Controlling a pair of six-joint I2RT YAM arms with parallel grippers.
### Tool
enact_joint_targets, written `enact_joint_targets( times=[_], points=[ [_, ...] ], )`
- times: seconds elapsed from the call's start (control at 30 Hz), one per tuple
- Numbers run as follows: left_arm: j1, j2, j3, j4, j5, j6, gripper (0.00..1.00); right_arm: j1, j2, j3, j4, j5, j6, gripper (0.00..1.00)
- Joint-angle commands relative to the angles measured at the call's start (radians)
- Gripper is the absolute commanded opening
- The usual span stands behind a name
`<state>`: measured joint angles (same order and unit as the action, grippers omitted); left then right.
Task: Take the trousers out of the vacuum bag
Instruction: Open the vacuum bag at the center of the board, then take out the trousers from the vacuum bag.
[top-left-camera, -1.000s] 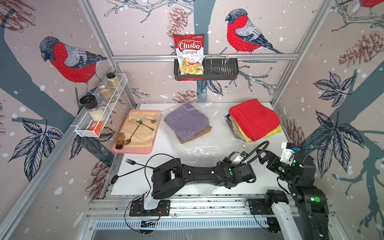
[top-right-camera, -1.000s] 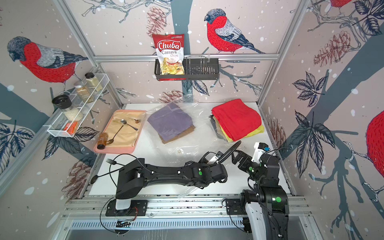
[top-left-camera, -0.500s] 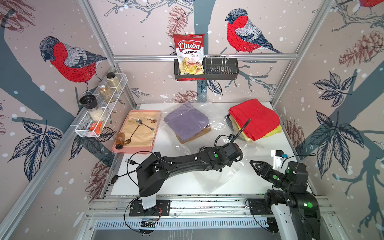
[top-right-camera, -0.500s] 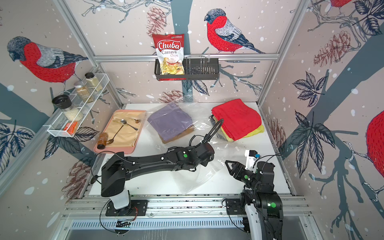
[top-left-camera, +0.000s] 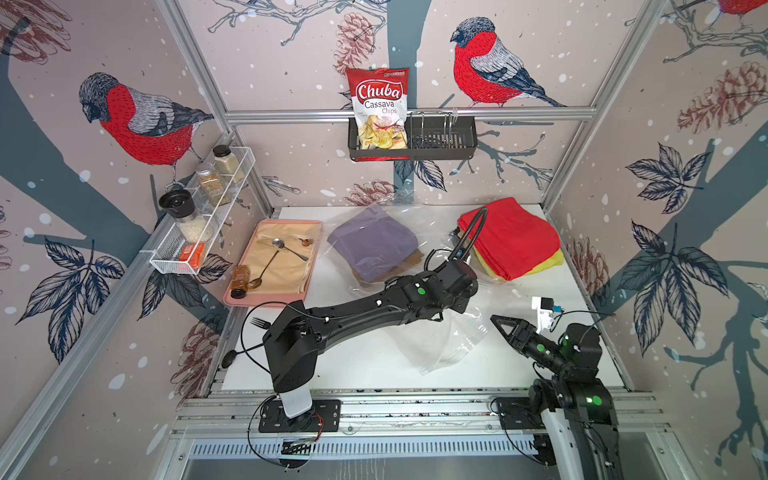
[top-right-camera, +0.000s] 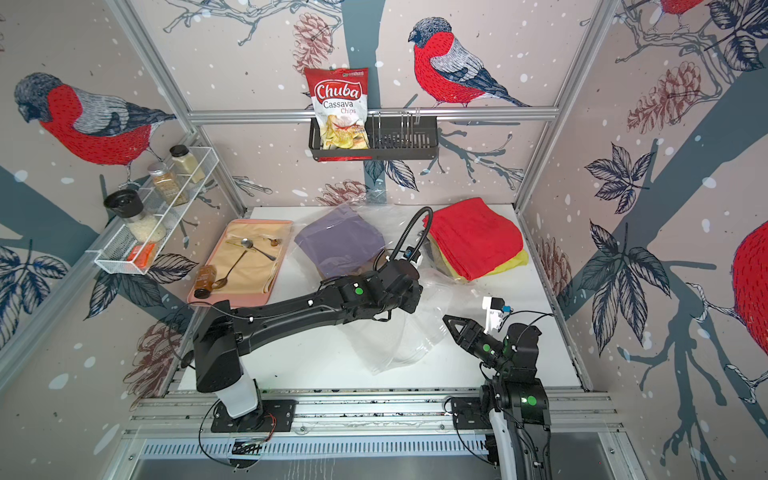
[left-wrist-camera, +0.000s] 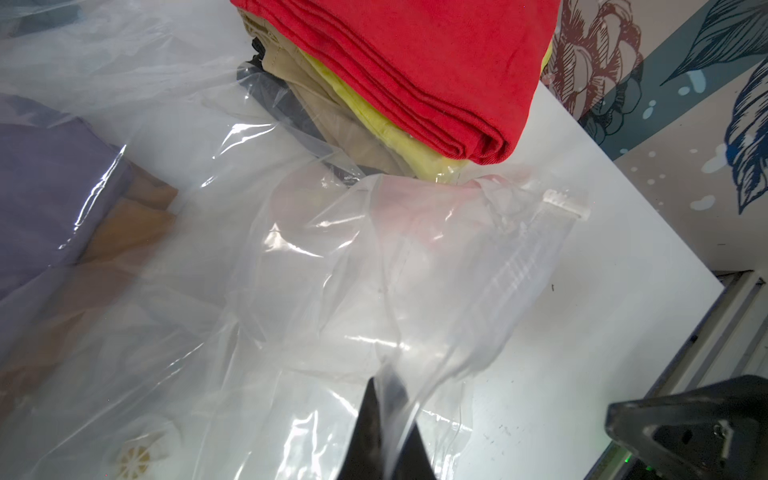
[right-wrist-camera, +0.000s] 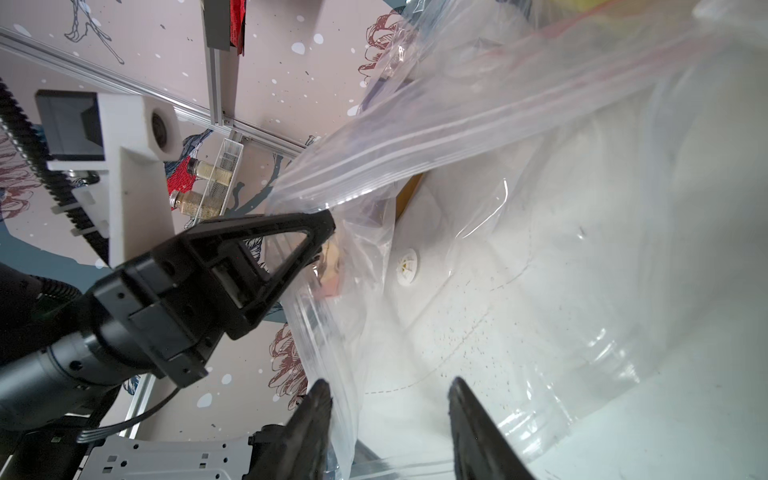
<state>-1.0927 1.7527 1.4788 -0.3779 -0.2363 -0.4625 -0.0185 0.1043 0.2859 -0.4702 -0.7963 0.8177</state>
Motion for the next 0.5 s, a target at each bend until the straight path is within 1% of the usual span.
enact_joint_targets(
  times=[0.0,0.1,0.2,0.3,0.47],
  points=[
    [0.018,-0.013,0.024,0.051,0.009,0.018,0.00,0.018,0.019,-0.021,0.149,-0.005,0.038,0.48],
    [0.036,-0.005,0.045,0.050,0.025,0.021,0.00,0.065,0.051,-0.034,0.209,0.032,0.045,0.48],
    [0.055,0.007,0.067,0.044,0.044,0.022,0.00,0.153,0.096,-0.045,0.267,0.105,0.047,0.48],
    [0.065,0.016,0.083,0.042,0.055,0.023,0.00,0.278,0.158,-0.044,0.310,0.224,0.039,0.47],
    [0.082,0.026,0.112,0.025,0.075,0.021,0.00,0.538,0.272,-0.046,0.401,0.465,0.040,0.47]
  ],
)
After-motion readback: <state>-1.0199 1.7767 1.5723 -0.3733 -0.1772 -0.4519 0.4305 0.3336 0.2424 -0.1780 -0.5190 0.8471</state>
